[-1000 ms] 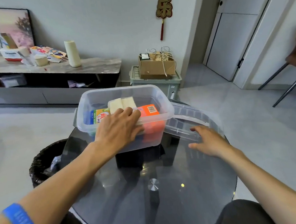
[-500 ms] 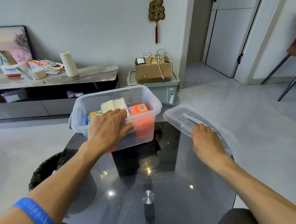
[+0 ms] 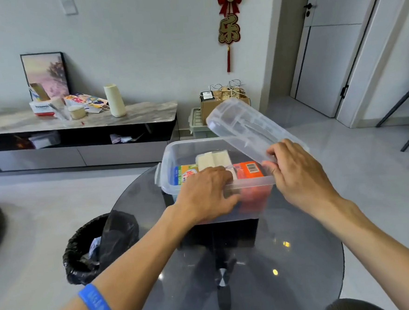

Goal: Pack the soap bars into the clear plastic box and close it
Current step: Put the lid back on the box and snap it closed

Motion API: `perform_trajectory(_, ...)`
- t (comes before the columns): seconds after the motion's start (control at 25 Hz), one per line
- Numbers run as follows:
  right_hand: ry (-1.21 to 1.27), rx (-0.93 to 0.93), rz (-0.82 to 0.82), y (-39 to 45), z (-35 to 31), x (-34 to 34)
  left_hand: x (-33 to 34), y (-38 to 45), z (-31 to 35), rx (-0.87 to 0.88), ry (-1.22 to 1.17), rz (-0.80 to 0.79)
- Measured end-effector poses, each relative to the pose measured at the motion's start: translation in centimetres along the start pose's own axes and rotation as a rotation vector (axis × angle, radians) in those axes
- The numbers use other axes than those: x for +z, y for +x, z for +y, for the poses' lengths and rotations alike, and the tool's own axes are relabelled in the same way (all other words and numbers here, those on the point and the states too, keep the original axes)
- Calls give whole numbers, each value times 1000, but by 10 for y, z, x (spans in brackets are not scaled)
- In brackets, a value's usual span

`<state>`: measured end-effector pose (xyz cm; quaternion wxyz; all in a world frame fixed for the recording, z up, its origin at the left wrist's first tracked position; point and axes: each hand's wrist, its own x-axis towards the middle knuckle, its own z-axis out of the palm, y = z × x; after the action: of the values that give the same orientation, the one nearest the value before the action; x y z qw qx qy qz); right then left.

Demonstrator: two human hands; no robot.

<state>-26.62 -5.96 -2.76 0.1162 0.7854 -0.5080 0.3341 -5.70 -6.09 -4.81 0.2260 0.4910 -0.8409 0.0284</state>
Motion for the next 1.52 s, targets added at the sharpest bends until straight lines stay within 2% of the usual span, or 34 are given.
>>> perform_trajectory(0.04, -17, -82, -21, 6, -4, -1, -9, -9, -1, -8, -172, 60)
perform_trajectory(0.08, -37, -153, -58, 11, -9, 0, -14, -22, -6, -15, -299, 197)
perform_trajectory(0.16, -77, -269, -149, 18, -18, 10, -21, -48, -25, -106, -418, 495)
perform_trajectory(0.24, -64, -351, -222, 20, -25, 22, -29, -61, -46, -280, -472, 605)
perform_trajectory(0.36, 12, -387, -250, 22, -27, 29, -35, -51, -72, -449, -504, 515)
perform_trajectory(0.56, 108, -386, -318, 14, -16, 29, -6, -45, -83, -469, -760, 219)
perform_trajectory(0.6, 214, -329, -338, 13, -15, 30, 0, -49, -85, -468, -731, 204)
perform_trajectory(0.68, 498, -83, -302, 21, -6, 35, 2, -50, -93, -454, -603, 228)
perform_trajectory(0.76, 578, 223, -244, 32, 13, 43, -8, -43, -106, -475, -558, 168)
perform_trajectory(0.84, 639, 475, -283, 36, 30, 46, -18, -35, -110, -546, -566, 122)
perform_trajectory(0.92, 844, 723, -281, 32, 37, 51, -23, -29, -107, -616, -532, 151)
perform_trajectory(0.96, 979, 882, -247, 28, 37, 53, -21, -30, -104, -656, -592, 179)
perform_trajectory(1.08, 1263, 1278, -123, 22, 24, 57, -17, -37, -94, -779, -993, 269)
perform_trajectory(1.16, 1238, 1376, 41, 23, 18, 59, -14, -34, -84, -887, -1147, 296)
perform_trajectory(1.24, 1178, 1333, 194, 24, 14, 59, -6, -30, -75, -971, -1289, 381)
perform_trajectory(1.4, 1190, 1285, 299, 25, 6, 57, -4, -22, -64, -1195, -1639, 518)
perform_trajectory(1.52, 1171, 1262, 343, 23, -4, 60, -3, -22, -64, -1168, -1553, 599)
